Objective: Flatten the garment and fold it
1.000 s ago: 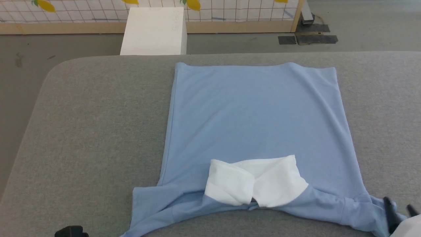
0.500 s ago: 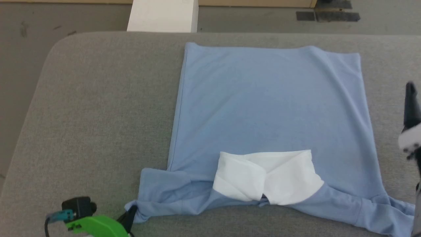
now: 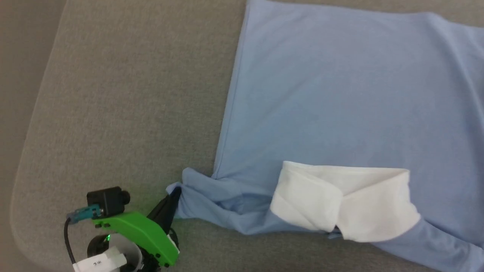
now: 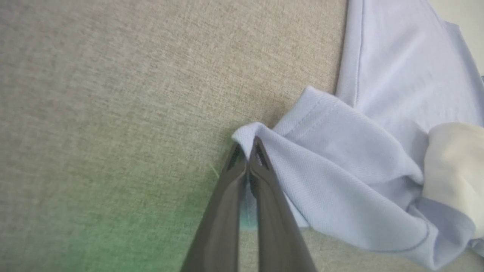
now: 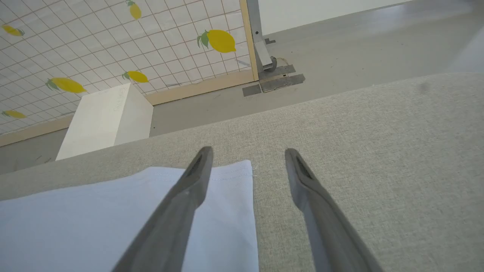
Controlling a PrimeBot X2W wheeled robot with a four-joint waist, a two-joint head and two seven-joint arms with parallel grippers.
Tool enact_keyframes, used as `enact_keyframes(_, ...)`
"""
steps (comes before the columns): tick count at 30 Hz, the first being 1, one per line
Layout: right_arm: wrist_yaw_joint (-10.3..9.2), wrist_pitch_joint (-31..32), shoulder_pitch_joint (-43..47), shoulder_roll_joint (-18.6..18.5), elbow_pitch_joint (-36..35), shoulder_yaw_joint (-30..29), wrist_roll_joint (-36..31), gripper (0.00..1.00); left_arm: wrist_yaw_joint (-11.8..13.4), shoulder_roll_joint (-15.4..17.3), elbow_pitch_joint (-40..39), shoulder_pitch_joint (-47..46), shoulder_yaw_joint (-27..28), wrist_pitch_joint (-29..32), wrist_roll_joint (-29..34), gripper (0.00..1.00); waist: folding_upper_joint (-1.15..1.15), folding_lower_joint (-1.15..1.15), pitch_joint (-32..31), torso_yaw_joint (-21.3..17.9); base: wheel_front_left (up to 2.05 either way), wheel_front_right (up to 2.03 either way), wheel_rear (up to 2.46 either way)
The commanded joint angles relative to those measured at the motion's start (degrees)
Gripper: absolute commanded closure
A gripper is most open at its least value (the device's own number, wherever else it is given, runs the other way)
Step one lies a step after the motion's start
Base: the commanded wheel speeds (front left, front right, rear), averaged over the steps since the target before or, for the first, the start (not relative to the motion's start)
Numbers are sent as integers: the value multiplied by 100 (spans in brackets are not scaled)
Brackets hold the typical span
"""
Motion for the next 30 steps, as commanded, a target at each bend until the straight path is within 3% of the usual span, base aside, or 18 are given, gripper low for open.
enact_keyframes(1,-8,177,-214,-37,58,-87,-161,0,-23,-48,-12,-129,-24,-28,97,100,0,-1,616,523,0,0,0)
enact_keyframes(10,-8,1873,-818,68,0,-804,-1465,0,-39,-209,-66,-321,-160,-85,208,100,0,-1,1029,744,0,0,0)
enact_keyframes(11,-8,2043,-824,104,-62,-852,-1568,11,-41,-216,-65,-325,-166,-90,210,100,0,-1,1040,747,0,0,0)
enact_keyframes(12,-8,2239,-817,152,-153,-871,-1676,51,-43,-224,-61,-327,-170,-98,212,100,0,-1,1049,746,0,0,0)
enact_keyframes(13,-8,2369,-800,185,-238,-867,-1741,60,-44,-228,-56,-327,-171,-103,210,100,0,-1,1053,741,0,0,0)
enact_keyframes(14,-8,2513,-768,212,-338,-850,-1801,100,-46,-233,-48,-326,-170,-110,206,100,0,-1,1054,733,0,0,0)
enact_keyframes(17,-8,2750,-621,231,-588,-749,-1867,100,-60,-247,-20,-317,-161,-120,173,100,0,-1,1022,688,0,0,0)
enact_keyframes(21,-8,2286,-328,147,-914,-548,-1672,100,-88,-258,35,-311,-146,-142,138,100,0,-1,867,605,0,0,0)
enact_keyframes(26,-8,279,390,-104,-1097,-174,-1096,100,-62,-219,144,-218,-133,-145,117,100,0,-1,415,431,0,0,0)
enact_keyframes(30,-8,-1208,1228,-35,-1175,-261,-719,100,-7,-138,187,-21,-101,-134,72,100,0,-1,-139,194,0,0,0)
